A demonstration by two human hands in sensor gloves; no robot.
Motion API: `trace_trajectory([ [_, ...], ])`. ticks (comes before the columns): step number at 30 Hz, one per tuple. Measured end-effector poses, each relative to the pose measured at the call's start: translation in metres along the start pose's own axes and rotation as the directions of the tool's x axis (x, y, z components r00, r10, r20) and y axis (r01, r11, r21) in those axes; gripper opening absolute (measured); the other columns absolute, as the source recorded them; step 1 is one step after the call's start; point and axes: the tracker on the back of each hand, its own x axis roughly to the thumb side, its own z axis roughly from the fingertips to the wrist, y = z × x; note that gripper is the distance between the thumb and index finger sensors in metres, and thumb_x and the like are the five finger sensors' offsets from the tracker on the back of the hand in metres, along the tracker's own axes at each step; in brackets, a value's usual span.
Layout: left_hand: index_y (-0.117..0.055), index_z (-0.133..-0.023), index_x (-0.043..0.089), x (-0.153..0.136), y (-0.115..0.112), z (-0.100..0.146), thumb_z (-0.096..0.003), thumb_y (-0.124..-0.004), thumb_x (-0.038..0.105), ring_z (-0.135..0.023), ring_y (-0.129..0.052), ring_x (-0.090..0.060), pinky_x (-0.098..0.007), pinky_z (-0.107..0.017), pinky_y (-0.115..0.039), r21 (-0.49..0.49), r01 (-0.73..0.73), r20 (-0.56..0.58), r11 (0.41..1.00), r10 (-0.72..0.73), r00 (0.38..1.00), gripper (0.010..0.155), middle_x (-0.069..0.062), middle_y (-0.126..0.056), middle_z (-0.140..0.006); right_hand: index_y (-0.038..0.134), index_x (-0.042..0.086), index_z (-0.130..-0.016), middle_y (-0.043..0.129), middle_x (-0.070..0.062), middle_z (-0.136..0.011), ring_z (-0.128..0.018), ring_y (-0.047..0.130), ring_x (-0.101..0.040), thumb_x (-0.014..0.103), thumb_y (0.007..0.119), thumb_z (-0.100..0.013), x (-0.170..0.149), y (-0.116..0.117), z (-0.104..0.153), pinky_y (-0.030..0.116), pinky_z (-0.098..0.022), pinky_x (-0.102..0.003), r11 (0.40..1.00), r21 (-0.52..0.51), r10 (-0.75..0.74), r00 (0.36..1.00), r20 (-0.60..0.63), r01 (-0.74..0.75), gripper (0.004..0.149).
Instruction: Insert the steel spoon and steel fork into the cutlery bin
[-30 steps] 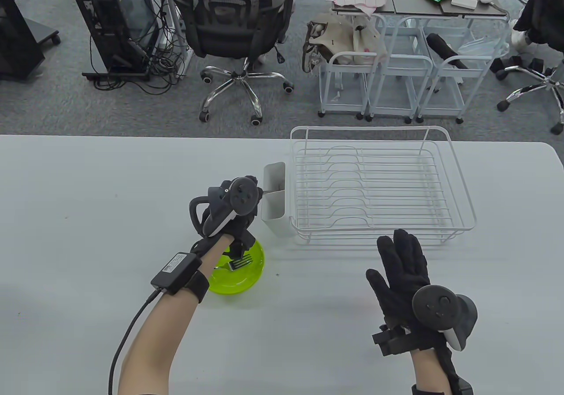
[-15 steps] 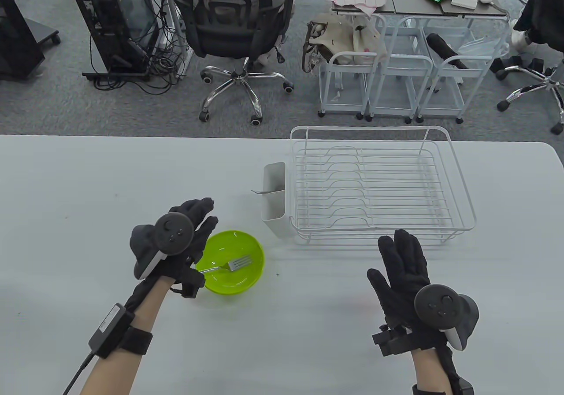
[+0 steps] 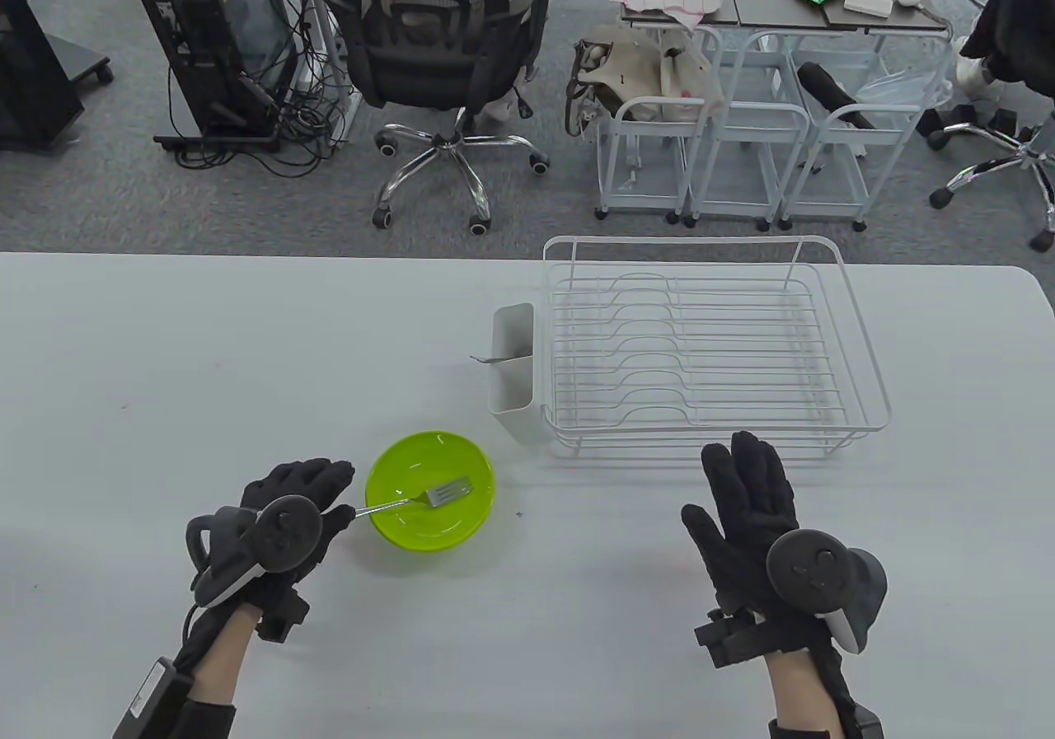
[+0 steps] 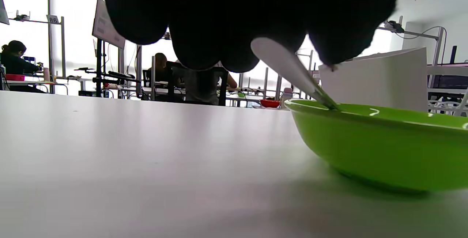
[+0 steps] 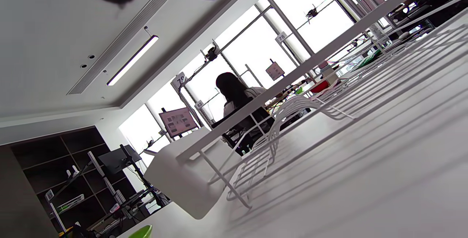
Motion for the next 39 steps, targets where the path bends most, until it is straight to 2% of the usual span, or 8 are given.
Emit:
trace_trajectory([
  [6,-0.076,-0.102,0.036,0.004,-0.014,0.004,-0.0434,-0.080,0.056,-0.093,-0.093,-0.025,-0.049,-0.066,-0.080,-0.079,0.078,0.051,0.994,-0.074,0.996,0.062,0.005,-0.092,-0.105,0.048,0.021,-0.113,0.029,-0.011,-0.118,-0.110,0.022,-0.040,0.052,0.064,-0.051,0.002,-0.003,0.000,0.029,-0.072,-0.063,1.000,-0.010,0.013,1.000,0.007,-0.013,0.071],
  [10,-0.078,-0.100,0.037,0.005,-0.013,0.004,-0.0435,-0.082,0.053,-0.084,-0.099,-0.020,-0.045,-0.063,-0.084,-0.047,0.156,0.054,0.987,-0.154,0.987,0.058,0.009,-0.099,-0.096,0.048,0.021,-0.112,0.029,-0.011,-0.118,-0.110,0.022,-0.040,0.052,0.064,-0.051,-0.001,-0.005,0.000,0.029,-0.072,-0.063,1.000,-0.015,0.016,1.000,-0.007,-0.016,0.071],
  [15,-0.086,-0.092,0.037,0.005,-0.013,0.004,-0.0455,-0.083,0.044,-0.074,-0.104,-0.015,-0.041,-0.060,-0.087,-0.013,0.131,0.069,0.991,-0.130,0.989,0.047,0.015,-0.104,-0.083,0.048,0.021,-0.112,0.030,-0.011,-0.118,-0.110,0.022,-0.040,0.052,0.064,-0.051,-0.005,-0.002,-0.001,0.029,-0.072,-0.063,1.000,0.000,0.011,1.000,-0.030,-0.011,0.071],
  [16,-0.087,-0.089,0.038,0.004,-0.012,0.004,-0.0482,-0.085,0.037,-0.072,-0.105,-0.013,-0.040,-0.058,-0.088,0.007,0.132,0.068,0.991,-0.132,0.989,0.041,0.016,-0.105,-0.080,0.048,0.021,-0.112,0.030,-0.012,-0.118,-0.110,0.022,-0.040,0.052,0.064,-0.051,-0.006,-0.001,-0.001,0.029,-0.072,-0.063,1.000,0.004,0.009,0.999,-0.032,-0.009,0.071],
  [19,-0.090,-0.087,0.037,0.002,-0.009,0.005,-0.0468,-0.086,0.035,-0.068,-0.107,-0.012,-0.038,-0.056,-0.090,0.038,0.074,0.059,0.997,-0.076,0.995,0.040,0.017,-0.107,-0.077,0.048,0.021,-0.112,0.030,-0.012,-0.118,-0.110,0.022,-0.040,0.052,0.064,-0.051,-0.006,-0.001,-0.001,0.029,-0.072,-0.063,1.000,0.009,0.014,0.999,-0.035,-0.013,0.071],
  [26,-0.093,-0.083,0.036,0.000,-0.005,0.005,-0.0452,-0.086,0.039,-0.061,-0.109,-0.010,-0.037,-0.053,-0.091,0.014,-0.063,0.061,0.998,0.062,0.996,0.038,0.018,-0.109,-0.069,0.048,0.021,-0.112,0.030,-0.012,-0.118,-0.110,0.022,-0.040,0.052,0.064,-0.051,-0.005,0.001,-0.001,0.030,-0.072,-0.063,1.000,0.015,0.015,1.000,-0.027,-0.014,0.071],
  [31,-0.096,-0.080,0.034,0.000,0.001,0.007,-0.0432,-0.085,0.043,-0.056,-0.111,-0.009,-0.035,-0.049,-0.093,0.065,-0.132,0.062,0.989,0.128,0.990,0.039,0.018,-0.111,-0.065,0.048,0.021,-0.112,0.030,-0.012,-0.118,-0.110,0.022,-0.040,0.052,0.064,-0.051,-0.007,0.003,-0.001,0.030,-0.072,-0.063,1.000,0.027,0.014,0.999,-0.039,-0.013,0.071],
  [39,-0.096,-0.079,0.032,-0.010,0.005,0.009,-0.0437,-0.083,0.045,-0.057,-0.110,-0.010,-0.035,-0.050,-0.092,0.118,-0.335,0.046,0.935,0.332,0.942,0.040,0.016,-0.110,-0.064,0.048,0.021,-0.112,0.030,-0.012,-0.118,-0.110,0.023,-0.041,0.052,0.064,-0.051,-0.006,-0.001,-0.001,0.030,-0.072,-0.063,1.000,0.009,0.001,0.999,-0.037,-0.001,0.071],
])
